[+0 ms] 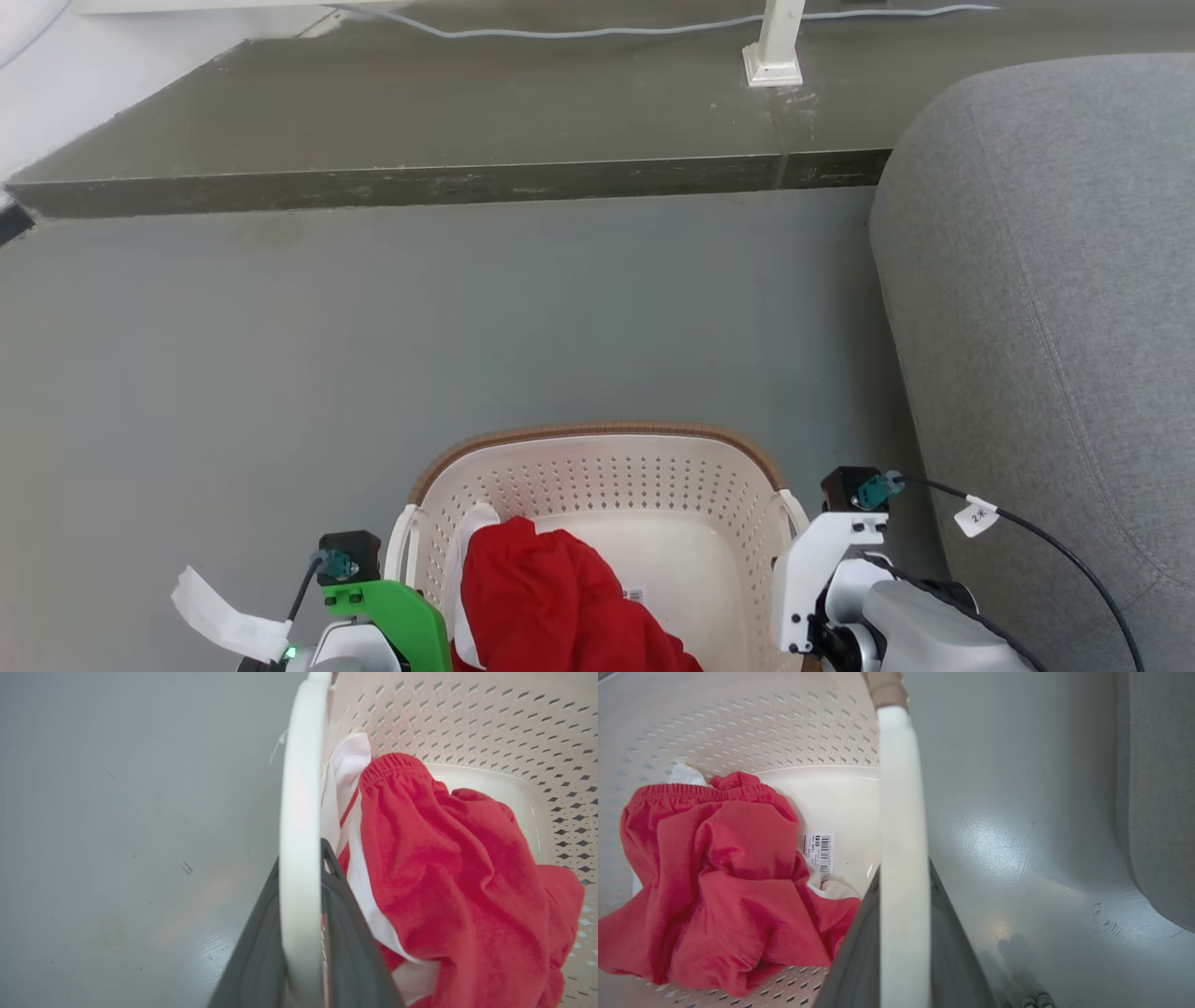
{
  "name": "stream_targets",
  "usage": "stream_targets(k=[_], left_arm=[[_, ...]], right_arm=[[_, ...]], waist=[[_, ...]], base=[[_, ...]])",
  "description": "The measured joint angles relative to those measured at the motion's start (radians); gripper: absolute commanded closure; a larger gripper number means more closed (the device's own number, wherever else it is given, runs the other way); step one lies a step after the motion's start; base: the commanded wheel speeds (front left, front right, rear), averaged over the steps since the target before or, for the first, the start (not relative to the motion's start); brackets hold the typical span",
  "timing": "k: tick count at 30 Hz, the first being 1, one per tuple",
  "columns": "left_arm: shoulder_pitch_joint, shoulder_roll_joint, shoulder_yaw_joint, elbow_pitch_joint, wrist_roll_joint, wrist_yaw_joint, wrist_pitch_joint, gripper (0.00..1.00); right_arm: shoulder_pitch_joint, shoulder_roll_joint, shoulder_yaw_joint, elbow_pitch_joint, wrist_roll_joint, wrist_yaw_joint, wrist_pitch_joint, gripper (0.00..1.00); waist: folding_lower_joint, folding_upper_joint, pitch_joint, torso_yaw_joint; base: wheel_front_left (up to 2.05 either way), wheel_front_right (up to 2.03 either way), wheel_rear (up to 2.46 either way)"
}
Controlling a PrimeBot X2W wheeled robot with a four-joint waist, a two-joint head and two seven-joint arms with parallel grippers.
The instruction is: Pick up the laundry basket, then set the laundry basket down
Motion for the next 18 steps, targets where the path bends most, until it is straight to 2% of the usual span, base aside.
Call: stream_targets(k=[11,18], left_arm=[[-0.008,0.004,0.0,-0.011,-0.019,0.007,-0.012,1.0],[-0.072,0.006,0.002,-0.017,-0.019,0.014,-0.024,1.0]], right_arm=[[-0.035,-0.002,0.013,-0.002,0.013,-0.002,-0.009,1.0],[-0.098,-0.006,0.015,-0.003,0.015,-0.008,-0.02,1.0]], waist=[[0.0,0.0,0.041,-0.001],[0.0,0.0,0.097,-0.003]], base=[[0.0,0.0,0.0],[0.0,0.0,0.0]])
